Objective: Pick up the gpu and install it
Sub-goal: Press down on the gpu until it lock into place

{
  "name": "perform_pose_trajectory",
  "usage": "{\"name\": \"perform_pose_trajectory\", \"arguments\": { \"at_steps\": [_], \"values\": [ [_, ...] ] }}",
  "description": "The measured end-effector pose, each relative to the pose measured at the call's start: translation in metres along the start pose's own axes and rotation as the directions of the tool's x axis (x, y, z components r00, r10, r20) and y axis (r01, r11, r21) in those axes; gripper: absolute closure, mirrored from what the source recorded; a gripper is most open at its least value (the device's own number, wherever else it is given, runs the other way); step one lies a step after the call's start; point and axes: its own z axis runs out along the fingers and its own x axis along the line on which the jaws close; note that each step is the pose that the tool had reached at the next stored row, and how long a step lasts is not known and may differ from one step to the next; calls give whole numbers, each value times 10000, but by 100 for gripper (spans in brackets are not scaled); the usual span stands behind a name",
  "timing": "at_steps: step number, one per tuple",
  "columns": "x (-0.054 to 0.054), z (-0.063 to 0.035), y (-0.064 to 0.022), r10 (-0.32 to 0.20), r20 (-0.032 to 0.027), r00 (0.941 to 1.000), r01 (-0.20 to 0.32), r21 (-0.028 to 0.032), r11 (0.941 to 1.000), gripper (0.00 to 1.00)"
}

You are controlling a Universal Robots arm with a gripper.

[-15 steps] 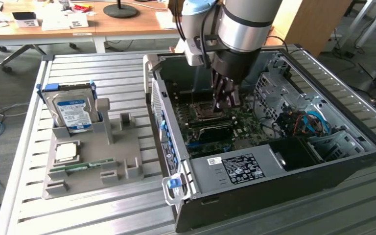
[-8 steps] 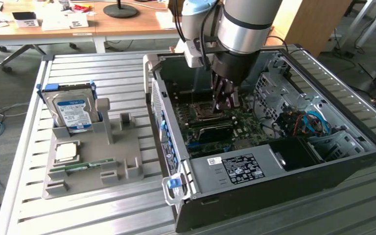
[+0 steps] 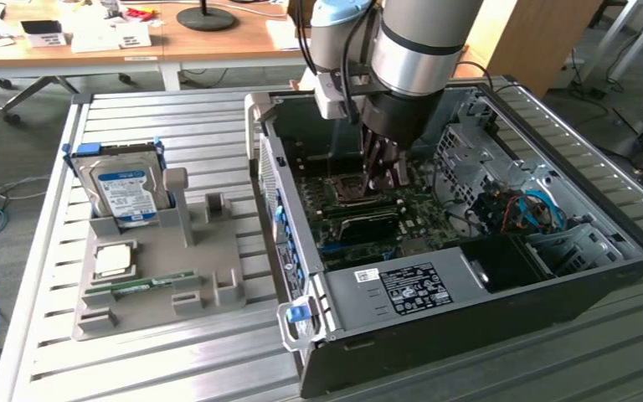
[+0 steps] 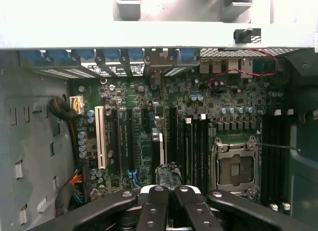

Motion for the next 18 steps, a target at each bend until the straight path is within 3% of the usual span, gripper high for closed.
{"name": "perform_pose_trajectory", "arguments": {
  "at_steps": [18],
  "values": [
    [4, 41, 1, 0, -1, 10000, 0, 0, 10000, 89]
  ]
}}
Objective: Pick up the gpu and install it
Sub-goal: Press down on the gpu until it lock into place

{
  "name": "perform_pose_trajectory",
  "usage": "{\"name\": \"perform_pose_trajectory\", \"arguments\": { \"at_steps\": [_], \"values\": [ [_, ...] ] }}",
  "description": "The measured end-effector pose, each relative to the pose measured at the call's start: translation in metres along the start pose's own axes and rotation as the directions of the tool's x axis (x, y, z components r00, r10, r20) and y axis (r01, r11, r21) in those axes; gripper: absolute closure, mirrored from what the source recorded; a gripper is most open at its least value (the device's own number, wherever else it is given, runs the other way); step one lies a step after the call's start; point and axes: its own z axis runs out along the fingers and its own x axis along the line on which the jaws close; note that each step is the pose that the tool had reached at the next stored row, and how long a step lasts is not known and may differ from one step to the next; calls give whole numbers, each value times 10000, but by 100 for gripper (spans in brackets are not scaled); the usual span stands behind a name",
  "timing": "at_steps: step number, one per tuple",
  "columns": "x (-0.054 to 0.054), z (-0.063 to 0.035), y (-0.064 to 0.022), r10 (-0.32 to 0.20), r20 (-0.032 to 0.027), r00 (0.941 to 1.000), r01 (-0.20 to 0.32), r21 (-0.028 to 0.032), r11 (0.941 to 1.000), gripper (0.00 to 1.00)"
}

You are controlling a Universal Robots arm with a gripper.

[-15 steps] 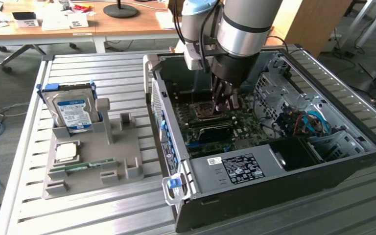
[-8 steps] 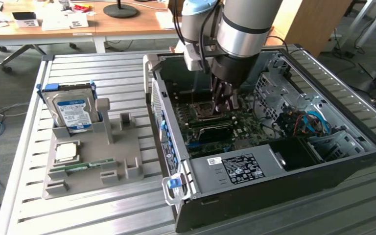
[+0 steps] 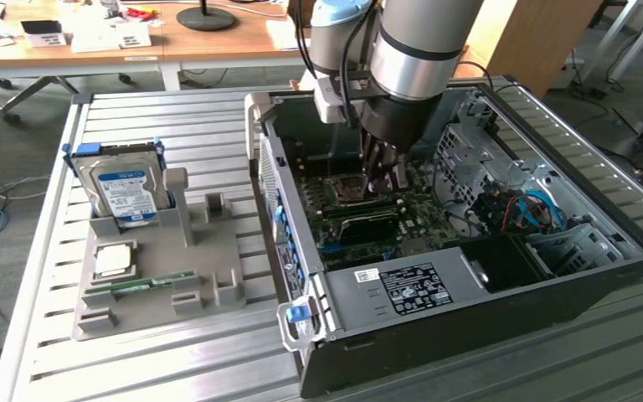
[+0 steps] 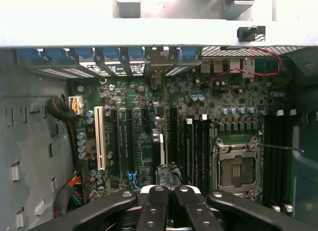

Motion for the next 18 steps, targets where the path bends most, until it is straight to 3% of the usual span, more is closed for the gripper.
{"name": "perform_pose_trajectory", "arguments": {
  "at_steps": [9, 18],
  "values": [
    [-18, 36, 1, 0, 26, 10000, 0, -1, 10000, 89],
    [-3, 196, 4, 1, 25, 10000, -1, -1, 10000, 89]
  ]
}}
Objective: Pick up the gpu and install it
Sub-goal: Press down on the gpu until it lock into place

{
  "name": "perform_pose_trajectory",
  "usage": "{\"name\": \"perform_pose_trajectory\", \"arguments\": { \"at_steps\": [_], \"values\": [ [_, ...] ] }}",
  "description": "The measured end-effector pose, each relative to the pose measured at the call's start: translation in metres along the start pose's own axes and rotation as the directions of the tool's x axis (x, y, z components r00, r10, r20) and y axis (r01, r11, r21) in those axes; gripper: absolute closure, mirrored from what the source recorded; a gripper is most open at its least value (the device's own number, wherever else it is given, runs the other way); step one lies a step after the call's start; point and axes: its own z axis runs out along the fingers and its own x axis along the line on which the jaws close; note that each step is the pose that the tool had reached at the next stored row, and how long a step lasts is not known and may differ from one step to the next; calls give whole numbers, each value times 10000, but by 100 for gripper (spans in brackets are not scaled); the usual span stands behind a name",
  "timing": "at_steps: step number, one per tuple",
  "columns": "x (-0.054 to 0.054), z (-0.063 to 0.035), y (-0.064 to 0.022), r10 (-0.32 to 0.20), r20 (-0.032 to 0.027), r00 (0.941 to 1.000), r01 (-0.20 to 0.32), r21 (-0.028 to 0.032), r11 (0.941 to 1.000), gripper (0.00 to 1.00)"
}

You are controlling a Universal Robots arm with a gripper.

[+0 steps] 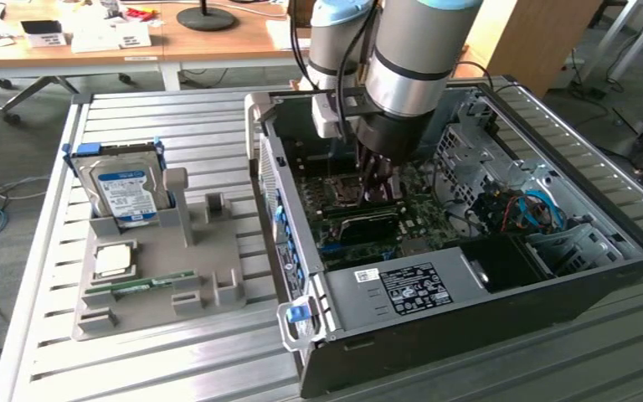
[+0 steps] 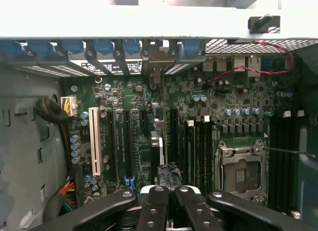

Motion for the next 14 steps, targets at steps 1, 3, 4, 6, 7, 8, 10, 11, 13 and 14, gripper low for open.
{"name": "perform_pose_trajectory", "arguments": {
  "at_steps": [1, 3, 4, 6, 7, 8, 10, 11, 13, 14],
  "values": [
    [2, 18, 0, 0, 1, 10000, 0, 1, 10000, 89],
    [5, 54, 1, 0, 0, 10000, 0, 0, 10000, 89],
    [7, 72, 1, 0, 1, 10000, 0, 1, 10000, 89],
    [9, 95, 2, 0, 1, 10000, 0, 1, 10000, 89],
    [9, 96, 2, 0, -1, 10000, 0, 0, 10000, 89],
    [9, 96, 2, 0, -2, 10000, 0, 0, 10000, 89],
    [-5, 101, 4, 5, 0, 10000, -5, 2, 10000, 89],
    [-13, 104, 4, 3, 0, 10000, -3, 1, 10000, 89],
    [-17, 119, 3, 1, 1, 10000, -1, 1, 10000, 89],
    [-19, 131, 3, 1, 0, 10000, -1, 2, 10000, 89]
  ]
}}
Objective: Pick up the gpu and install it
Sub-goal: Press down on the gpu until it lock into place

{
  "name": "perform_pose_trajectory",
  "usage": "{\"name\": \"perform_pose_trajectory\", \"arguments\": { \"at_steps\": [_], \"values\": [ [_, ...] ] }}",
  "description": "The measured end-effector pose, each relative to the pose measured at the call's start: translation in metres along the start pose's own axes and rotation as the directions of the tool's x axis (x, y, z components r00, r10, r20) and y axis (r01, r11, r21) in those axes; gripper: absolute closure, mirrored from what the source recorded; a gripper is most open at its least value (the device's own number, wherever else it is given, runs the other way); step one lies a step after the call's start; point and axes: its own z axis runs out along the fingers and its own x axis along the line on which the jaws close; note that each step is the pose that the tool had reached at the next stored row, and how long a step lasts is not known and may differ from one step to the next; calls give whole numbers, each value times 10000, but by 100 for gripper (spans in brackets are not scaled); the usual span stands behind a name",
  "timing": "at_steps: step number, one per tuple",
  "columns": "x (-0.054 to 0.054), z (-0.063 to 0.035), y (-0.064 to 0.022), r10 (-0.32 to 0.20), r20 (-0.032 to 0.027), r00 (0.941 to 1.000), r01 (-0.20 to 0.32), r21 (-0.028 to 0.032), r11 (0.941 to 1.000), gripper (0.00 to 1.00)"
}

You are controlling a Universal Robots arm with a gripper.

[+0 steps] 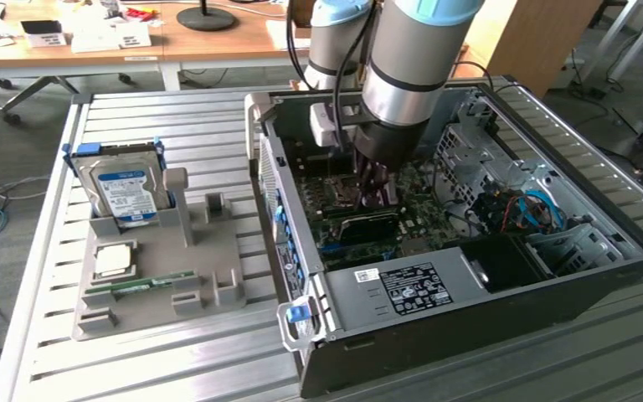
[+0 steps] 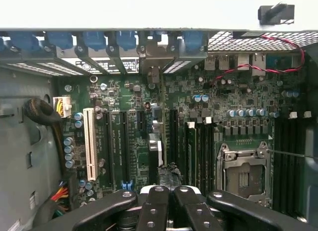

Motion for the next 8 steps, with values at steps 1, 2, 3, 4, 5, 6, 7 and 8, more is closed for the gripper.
{"name": "perform_pose_trajectory", "arguments": {
  "at_steps": [1, 2, 3, 4, 5, 6, 7, 8],
  "values": [
    [-1, 13, 1, 1, -1, 10000, -1, -1, 10000, 89],
    [-1, 29, 1, 2, 0, 10000, -2, -1, 10000, 89],
    [-1, 46, 2, 1, -1, 10000, -1, -1, 10000, 89],
    [-2, 63, 2, 1, 0, 10000, -1, -1, 10000, 89],
    [-3, 78, 3, 2, 0, 10000, -2, 0, 10000, 89],
    [-4, 91, 3, 2, 1, 10000, -2, 0, 10000, 89],
    [-7, 98, 4, 2, -1, 10000, -2, -1, 10000, 89],
    [-8, 100, 4, 2, -1, 10000, -2, -1, 10000, 89]
  ]
}}
